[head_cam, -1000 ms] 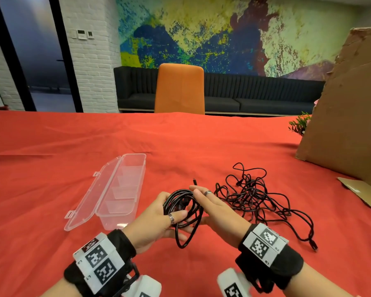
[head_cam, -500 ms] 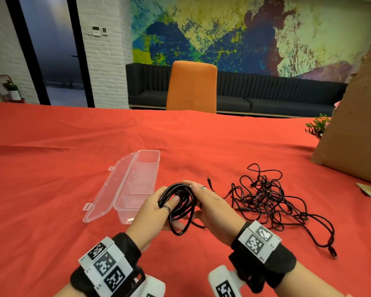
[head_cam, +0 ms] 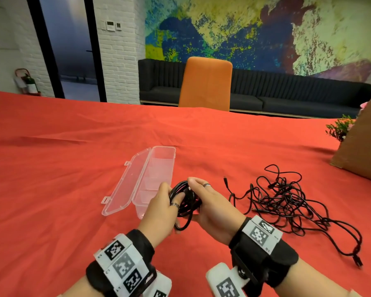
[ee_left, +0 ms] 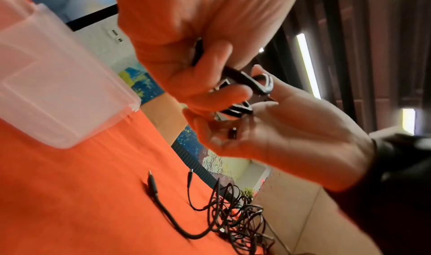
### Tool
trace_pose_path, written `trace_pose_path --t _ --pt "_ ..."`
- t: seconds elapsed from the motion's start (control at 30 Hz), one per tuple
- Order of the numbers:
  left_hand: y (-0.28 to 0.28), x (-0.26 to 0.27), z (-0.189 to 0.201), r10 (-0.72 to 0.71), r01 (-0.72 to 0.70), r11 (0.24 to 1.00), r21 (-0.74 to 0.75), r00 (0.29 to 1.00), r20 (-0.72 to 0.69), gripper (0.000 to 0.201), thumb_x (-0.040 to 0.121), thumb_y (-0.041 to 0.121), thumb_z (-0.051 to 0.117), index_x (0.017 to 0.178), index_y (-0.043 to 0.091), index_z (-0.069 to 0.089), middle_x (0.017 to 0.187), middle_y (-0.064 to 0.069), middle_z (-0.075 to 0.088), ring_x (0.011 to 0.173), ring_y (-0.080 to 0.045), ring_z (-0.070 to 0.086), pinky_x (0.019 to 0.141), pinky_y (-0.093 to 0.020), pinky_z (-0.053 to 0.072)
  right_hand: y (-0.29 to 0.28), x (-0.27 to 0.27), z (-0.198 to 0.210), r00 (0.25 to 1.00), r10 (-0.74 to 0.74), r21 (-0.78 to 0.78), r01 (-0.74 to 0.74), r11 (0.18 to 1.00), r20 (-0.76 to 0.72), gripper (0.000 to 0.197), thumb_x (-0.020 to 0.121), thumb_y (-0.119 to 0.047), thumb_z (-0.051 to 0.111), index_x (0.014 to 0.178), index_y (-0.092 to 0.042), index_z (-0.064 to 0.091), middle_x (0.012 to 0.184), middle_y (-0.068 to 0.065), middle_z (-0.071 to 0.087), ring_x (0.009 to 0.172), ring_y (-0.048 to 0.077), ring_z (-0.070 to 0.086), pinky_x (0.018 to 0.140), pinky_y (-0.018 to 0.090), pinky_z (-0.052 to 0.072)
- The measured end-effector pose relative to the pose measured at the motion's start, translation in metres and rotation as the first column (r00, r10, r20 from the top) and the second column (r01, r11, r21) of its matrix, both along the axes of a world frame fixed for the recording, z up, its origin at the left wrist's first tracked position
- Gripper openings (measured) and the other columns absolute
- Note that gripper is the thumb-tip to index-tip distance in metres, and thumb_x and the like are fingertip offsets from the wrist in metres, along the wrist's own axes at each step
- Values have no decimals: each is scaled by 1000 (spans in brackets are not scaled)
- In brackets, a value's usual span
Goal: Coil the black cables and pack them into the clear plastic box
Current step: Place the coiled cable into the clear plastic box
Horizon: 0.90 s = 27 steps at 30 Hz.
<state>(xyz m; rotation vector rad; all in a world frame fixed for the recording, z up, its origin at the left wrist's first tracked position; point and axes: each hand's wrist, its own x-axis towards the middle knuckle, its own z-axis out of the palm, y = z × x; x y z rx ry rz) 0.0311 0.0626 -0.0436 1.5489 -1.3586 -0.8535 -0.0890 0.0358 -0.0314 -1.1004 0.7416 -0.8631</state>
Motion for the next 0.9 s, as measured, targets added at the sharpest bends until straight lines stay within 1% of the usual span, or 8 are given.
trace_pose_path --t 0.13,0.27,0.4,0.47,0.6,0.67,0.77,0.9 --pt "-2 6 3 25 -14 998 -66 985 171 27 98 28 40 79 17 24 64 0 45 48 -11 41 39 -19 30 -9 12 -2 998 -28 10 27 1000 49 24 95 -15 47 119 -13 43 94 6 57 77 13 58 66 29 52" --pt "0 9 7 -42 59 997 -43 942 333 23 99 32 31 90 13 22 62 -1 49 49 -17 46 40 -24 24 -18 25 -5 990 -136 -50 137 989 31 26 94 -13 51 117 -3 45 79 6 62 67 13 59 61 25 47" --pt "3 17 10 -72 77 997 24 711 700 26 100 36 25 108 11 22 65 4 46 60 -26 55 42 -30 24 -27 35 -4 986 -164 -101 163 981 0 20 85 -15 64 101 -13 53 87 8 59 72 17 57 64 27 46" --pt "0 24 12 -154 124 988 93 707 690 31 98 39 31 110 12 22 63 5 44 54 -19 49 43 -27 25 -32 39 -4 983 -179 -150 173 974 -29 14 84 -11 65 93 -14 54 82 7 59 70 17 56 64 27 46" --pt "-10 62 9 -309 257 950 179 860 406 40 85 54 54 107 25 37 82 3 56 67 -9 51 62 -27 40 -50 42 10 975 -212 -301 183 936 -67 15 85 -5 62 85 -15 51 71 2 57 62 11 54 59 21 46" --pt "-15 87 4 -202 179 979 96 793 575 38 81 55 58 109 32 47 98 7 54 85 -7 51 74 -25 42 -60 46 18 973 -220 -378 176 909 -77 17 86 -5 61 83 -17 50 70 0 56 58 6 54 57 20 46" --pt "-22 109 -2 -142 109 989 96 584 800 30 80 47 64 107 37 58 112 14 50 111 -12 47 93 -33 40 -72 65 20 971 -220 -466 153 871 -92 18 86 -6 62 81 -20 50 74 -1 56 61 4 55 62 19 48" --pt "-27 113 -6 -166 166 983 77 637 753 16 76 22 72 71 35 64 93 16 50 97 -10 55 86 -30 44 -76 94 -1 973 -134 -503 22 864 -188 19 87 -6 61 83 -19 47 75 -3 55 64 -1 56 66 14 48"
